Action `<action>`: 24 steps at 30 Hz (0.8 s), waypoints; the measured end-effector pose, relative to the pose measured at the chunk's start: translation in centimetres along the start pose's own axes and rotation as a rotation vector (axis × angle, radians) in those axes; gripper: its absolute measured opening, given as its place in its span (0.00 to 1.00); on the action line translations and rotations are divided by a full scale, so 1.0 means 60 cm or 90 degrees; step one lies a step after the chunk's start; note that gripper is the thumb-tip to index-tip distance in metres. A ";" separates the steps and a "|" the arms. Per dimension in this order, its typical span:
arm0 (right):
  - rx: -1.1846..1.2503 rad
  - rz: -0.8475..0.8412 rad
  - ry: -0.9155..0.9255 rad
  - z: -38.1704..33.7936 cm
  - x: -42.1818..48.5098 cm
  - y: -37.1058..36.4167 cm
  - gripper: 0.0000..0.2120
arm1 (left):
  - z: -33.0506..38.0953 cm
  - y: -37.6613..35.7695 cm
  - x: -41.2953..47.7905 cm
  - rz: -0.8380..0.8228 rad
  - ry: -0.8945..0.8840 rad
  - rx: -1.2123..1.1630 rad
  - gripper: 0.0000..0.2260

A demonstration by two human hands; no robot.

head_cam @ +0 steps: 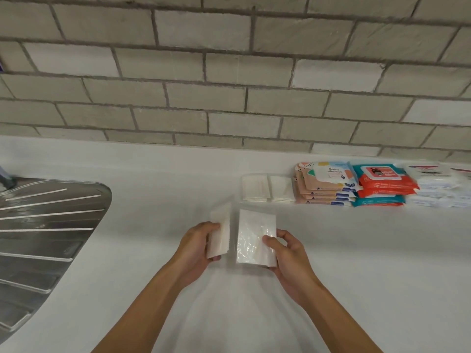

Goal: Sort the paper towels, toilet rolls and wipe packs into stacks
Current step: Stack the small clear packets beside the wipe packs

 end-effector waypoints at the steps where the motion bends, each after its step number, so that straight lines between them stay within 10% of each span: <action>1: 0.002 0.003 0.001 -0.002 0.002 0.002 0.09 | 0.002 -0.008 0.001 -0.016 -0.008 0.013 0.11; 24: -0.353 0.079 0.229 -0.157 0.234 0.064 0.19 | 0.205 -0.112 0.140 0.077 -0.093 0.264 0.05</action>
Point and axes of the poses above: each hand's wrist, its own x-axis towards the middle knuckle, its own y-axis out of the back of the hand, z = x × y, the point moved 10 cm from there along x, towards the middle knuckle, and after that the axes turned 14 degrees about y, right-handed, at the moved point
